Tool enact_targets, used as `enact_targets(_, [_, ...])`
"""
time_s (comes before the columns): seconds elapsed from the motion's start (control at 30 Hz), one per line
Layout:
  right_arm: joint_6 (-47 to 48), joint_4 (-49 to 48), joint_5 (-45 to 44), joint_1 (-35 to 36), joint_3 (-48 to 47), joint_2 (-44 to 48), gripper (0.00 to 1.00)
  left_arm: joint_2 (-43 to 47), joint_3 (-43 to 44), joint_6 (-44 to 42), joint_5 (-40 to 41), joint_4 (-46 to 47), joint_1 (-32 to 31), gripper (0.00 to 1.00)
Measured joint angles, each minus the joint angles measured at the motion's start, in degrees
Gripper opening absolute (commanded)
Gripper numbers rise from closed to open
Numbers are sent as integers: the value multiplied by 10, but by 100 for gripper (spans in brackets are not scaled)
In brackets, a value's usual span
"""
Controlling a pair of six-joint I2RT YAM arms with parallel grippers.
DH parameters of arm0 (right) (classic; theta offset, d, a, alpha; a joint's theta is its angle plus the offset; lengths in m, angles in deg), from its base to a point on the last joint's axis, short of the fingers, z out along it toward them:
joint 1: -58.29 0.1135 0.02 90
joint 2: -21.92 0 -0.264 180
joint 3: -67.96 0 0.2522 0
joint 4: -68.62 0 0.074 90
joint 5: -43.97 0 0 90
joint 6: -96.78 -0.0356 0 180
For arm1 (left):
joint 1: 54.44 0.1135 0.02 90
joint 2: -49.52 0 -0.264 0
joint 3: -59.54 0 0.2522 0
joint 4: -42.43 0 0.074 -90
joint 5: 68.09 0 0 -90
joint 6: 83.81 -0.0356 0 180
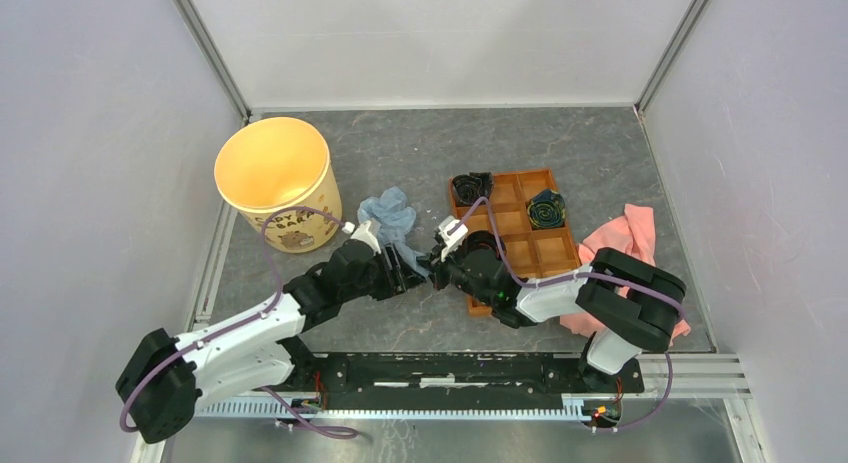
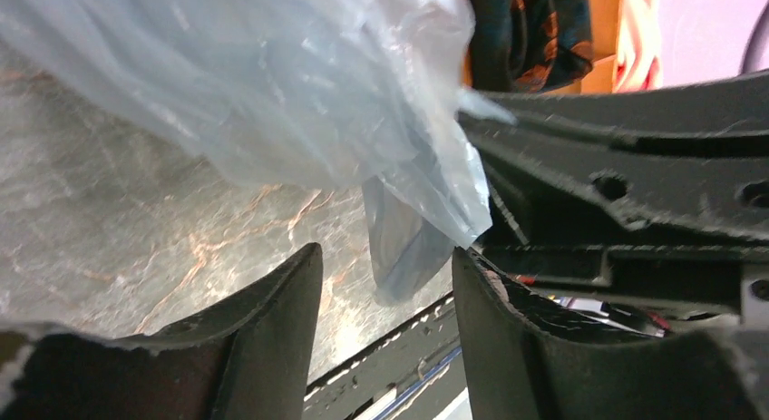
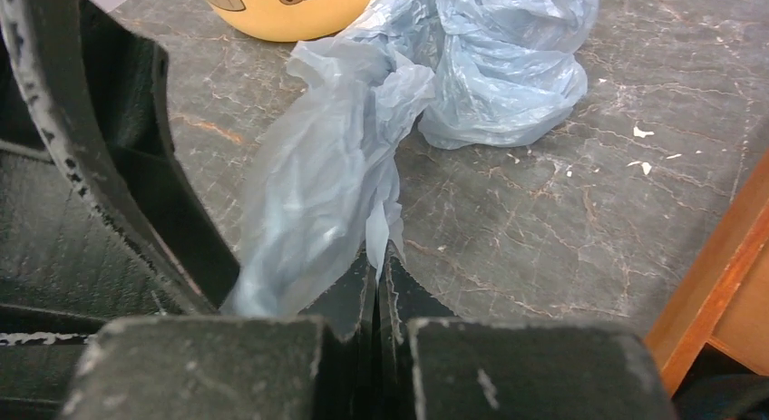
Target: Put the trash bags into the trash bin
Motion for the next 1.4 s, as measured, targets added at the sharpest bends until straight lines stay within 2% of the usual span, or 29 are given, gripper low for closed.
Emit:
enact_targets(0.07, [-5, -3, 5, 0, 2, 0, 0, -14, 7, 5, 3, 18, 0, 74])
enact_targets(0.17, [-9, -11, 14, 0, 2, 0, 0, -18, 12, 8, 8, 32, 0, 73])
enact_targets(0.23, [-10, -14, 16, -1, 2, 0, 0, -17, 14, 9, 14, 32, 0, 63])
enact_targets(0.33, [-11, -22, 17, -1, 5, 1, 0, -12, 21, 11, 31, 19, 0, 39])
enact_targets(0.4, [-12, -24, 17, -1, 7, 3, 0, -2, 30, 12, 46, 2, 0, 26])
enact_targets(0.5, [-12, -21, 15, -1, 11, 10, 0, 23, 41, 12, 68, -25, 0, 16])
enact_targets(0.6, [-12, 7, -1, -1, 12, 29, 0, 64, 53, 12, 92, -78, 0, 13])
enact_targets(0.8, [-12, 172, -60, -6, 16, 127, 0, 189, 99, 11, 174, -244, 0, 11])
enact_targets(0.97, [-9, 295, -66, -40, 13, 199, 0, 256, 121, 7, 229, -325, 0, 10])
enact_targets(1.03, [7, 370, -64, -62, -34, 194, 0, 232, 155, -14, 246, -349, 0, 3])
enact_targets(1.1, [35, 481, -65, -86, -156, 165, 0, 160, 253, -56, 250, -368, 0, 2])
enact_targets(1.17, [65, 573, -66, -97, -308, 132, 0, 73, 410, -106, 239, -384, 0, 2])
enact_targets(1.23, [99, 632, -63, -94, -481, 112, 0, -14, 581, -154, 200, -351, 0, 2])
enact_targets(1.3, [132, 607, -53, -76, -573, 135, 1, -31, 671, -195, 142, -272, 0, 2])
enact_targets(1.33, [147, 577, -37, -63, -579, 171, 2, -26, 677, -200, 134, -265, 0, 2])
enact_targets(1.4, [169, 492, 7, -40, -506, 274, 1, 21, 648, -207, 128, -219, -1, 2])
